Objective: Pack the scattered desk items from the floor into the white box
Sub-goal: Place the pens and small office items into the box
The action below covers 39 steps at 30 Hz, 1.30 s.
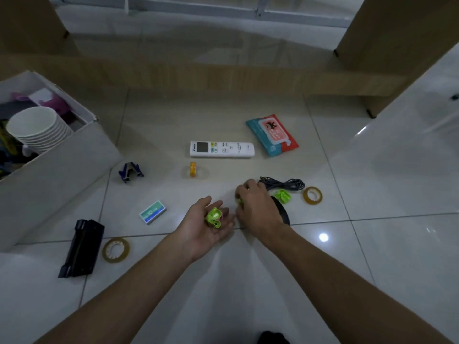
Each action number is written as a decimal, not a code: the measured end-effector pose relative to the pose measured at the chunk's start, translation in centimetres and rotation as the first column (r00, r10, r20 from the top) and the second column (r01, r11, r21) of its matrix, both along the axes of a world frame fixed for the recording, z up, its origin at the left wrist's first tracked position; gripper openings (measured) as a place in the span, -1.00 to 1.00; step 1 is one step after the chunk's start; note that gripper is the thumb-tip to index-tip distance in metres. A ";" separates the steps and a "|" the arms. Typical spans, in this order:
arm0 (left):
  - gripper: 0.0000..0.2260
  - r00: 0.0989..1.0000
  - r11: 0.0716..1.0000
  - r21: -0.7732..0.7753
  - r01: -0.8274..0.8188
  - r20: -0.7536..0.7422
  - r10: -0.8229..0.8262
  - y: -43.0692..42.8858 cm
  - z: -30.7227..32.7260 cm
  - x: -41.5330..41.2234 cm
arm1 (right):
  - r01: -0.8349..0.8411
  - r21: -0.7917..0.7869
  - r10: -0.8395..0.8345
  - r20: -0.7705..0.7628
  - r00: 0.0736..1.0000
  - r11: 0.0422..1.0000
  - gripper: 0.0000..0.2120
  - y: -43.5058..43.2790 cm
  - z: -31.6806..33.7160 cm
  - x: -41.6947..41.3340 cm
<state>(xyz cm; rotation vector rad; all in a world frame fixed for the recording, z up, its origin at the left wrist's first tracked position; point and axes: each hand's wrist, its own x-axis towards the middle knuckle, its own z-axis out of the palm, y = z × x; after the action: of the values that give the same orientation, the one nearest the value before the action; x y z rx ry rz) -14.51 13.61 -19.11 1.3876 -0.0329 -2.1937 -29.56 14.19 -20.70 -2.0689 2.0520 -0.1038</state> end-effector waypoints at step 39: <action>-0.77 0.991 0.998 -0.056 -0.037 -0.133 0.029 -0.4 -0.5 -2.7 | 0.271 0.045 -0.240 0.620 0.747 0.962 -0.87 3.1 2.9 -1.6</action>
<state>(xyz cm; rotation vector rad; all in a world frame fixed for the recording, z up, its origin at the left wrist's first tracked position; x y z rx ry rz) -17.22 13.26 -19.59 1.2001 -0.0258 -2.2341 -31.11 17.24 -17.85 -1.4621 1.8776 -0.7817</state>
